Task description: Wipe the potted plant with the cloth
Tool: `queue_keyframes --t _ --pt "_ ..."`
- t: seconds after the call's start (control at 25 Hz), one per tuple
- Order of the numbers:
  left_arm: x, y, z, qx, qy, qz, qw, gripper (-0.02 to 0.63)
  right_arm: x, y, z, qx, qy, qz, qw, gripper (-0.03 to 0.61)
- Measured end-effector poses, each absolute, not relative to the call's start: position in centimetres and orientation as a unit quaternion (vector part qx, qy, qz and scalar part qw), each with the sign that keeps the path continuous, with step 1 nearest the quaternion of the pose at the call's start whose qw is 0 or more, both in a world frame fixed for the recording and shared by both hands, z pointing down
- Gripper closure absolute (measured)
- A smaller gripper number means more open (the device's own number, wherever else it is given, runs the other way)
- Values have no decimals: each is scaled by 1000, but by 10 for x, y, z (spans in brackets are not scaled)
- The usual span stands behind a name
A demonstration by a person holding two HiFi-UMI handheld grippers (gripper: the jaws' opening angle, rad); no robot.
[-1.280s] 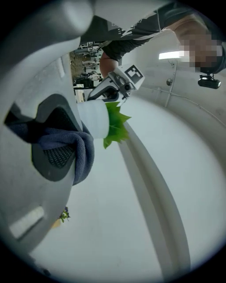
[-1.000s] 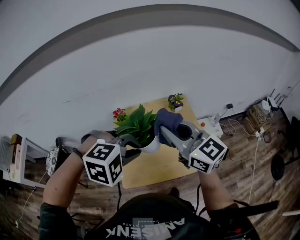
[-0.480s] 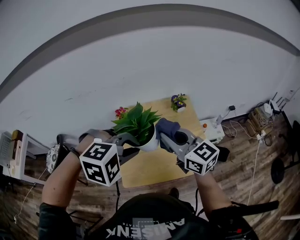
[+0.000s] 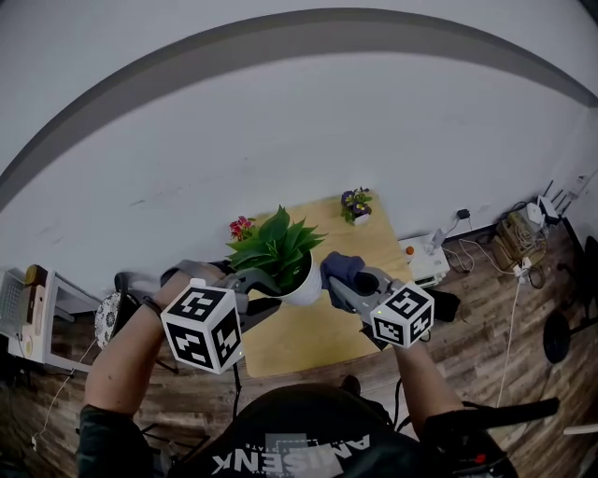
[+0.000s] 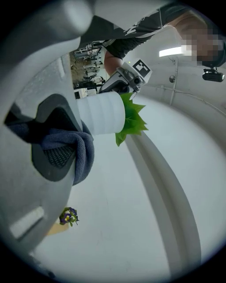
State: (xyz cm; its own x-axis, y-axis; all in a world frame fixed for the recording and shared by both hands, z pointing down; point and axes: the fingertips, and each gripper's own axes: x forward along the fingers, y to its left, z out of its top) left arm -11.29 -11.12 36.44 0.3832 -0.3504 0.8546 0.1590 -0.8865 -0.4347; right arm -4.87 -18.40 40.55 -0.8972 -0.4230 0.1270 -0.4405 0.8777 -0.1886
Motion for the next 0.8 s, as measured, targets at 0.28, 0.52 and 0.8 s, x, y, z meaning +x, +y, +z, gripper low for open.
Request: queue_keyframes --t 0.28,0.52,0.8 --pt "-112 -109 368 -794 45 -557 237 584 -53 -202 334 213 -975 59 -15 526" --pt "-107 -105 365 -797 39 -552 243 584 -75 -215 299 185 -979 73 -51 526" --pt "-110 -108 364 -789 51 -560 249 584 -82 -220 316 170 -977 115 -55 526"
